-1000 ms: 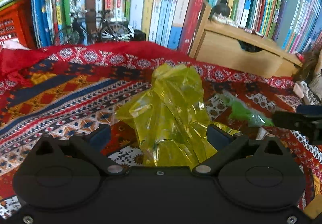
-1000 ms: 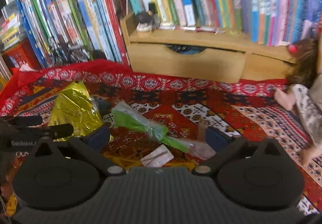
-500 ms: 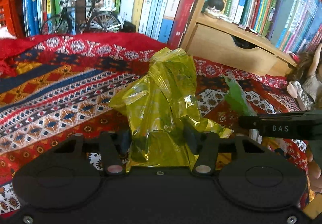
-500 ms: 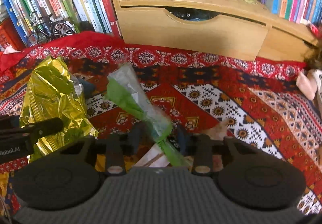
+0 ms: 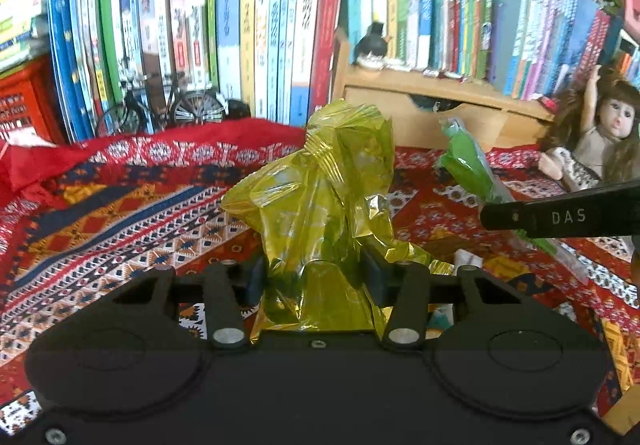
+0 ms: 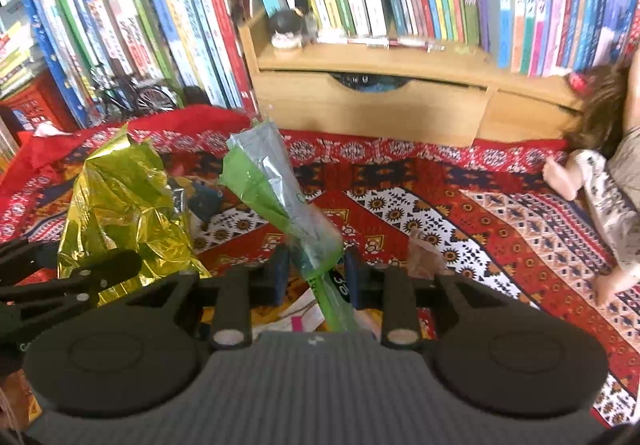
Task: Collect trash
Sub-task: 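Lift both held bags up off the table, then lower both held bags below the table edge and open both grippers, then move both tools back over the table toward the remaining trash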
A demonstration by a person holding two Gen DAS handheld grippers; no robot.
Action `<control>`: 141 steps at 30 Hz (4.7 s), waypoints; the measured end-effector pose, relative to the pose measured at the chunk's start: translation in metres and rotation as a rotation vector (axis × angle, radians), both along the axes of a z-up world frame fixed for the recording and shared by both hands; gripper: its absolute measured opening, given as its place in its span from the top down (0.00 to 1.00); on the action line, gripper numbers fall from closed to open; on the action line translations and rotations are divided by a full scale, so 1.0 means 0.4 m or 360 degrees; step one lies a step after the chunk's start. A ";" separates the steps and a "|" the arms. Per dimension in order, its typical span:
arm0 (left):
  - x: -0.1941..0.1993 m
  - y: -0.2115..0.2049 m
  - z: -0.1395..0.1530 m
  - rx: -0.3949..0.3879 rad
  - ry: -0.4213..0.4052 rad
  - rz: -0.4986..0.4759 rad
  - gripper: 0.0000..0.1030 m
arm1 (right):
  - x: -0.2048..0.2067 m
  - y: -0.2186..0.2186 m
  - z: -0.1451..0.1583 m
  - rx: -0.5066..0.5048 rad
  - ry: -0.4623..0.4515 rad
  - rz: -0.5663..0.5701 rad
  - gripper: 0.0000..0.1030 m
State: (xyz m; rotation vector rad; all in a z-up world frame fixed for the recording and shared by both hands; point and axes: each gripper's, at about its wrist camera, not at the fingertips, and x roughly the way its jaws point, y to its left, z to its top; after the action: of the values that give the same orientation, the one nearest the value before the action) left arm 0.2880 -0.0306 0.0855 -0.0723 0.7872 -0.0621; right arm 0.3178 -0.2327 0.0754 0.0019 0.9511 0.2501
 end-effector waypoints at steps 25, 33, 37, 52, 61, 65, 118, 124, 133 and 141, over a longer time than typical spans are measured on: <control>-0.338 -0.029 0.312 0.0020 -0.0232 -0.0028 0.56 | -0.343 -0.011 0.279 0.0030 -0.0231 -0.0014 0.67; -0.458 -0.002 0.371 0.0001 -0.0274 -0.0018 0.56 | -0.460 0.003 0.339 0.0043 -0.0276 0.0004 0.67; -0.527 0.005 0.394 0.0007 -0.0306 -0.0031 0.56 | -0.519 0.019 0.364 0.0049 -0.0298 0.0028 0.67; -0.784 0.058 0.383 -0.0026 -0.0330 -0.0111 0.56 | -0.756 0.081 0.376 0.0110 -0.0317 0.0156 0.67; -0.981 0.089 0.280 -0.0086 -0.0290 -0.0176 0.56 | -0.922 0.102 0.283 0.0174 -0.0264 0.0235 0.67; -1.063 0.096 0.217 -0.0099 -0.0254 -0.0197 0.56 | -0.976 0.105 0.223 0.0228 -0.0218 0.0259 0.67; -1.128 0.102 -0.434 0.0148 0.0666 -0.0471 0.23 | -1.046 0.224 -0.457 0.0095 0.0704 0.0375 0.38; -1.135 0.116 -0.383 0.0059 0.0579 -0.0440 0.22 | -1.050 0.205 -0.411 0.0059 0.0617 0.0412 0.37; -1.155 0.134 -0.171 -0.0001 0.0258 -0.0502 0.16 | -1.059 0.154 -0.157 0.0140 0.0240 0.0421 0.25; -1.057 0.131 0.035 -0.0002 -0.0027 -0.0494 0.09 | -0.987 0.078 0.037 0.0226 -0.0012 0.0311 0.20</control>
State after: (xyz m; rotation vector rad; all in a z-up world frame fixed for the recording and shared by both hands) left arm -0.1350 0.0218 0.0994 0.0497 0.7763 -0.3571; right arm -0.0771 -0.2016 0.0902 0.0383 0.9254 0.4977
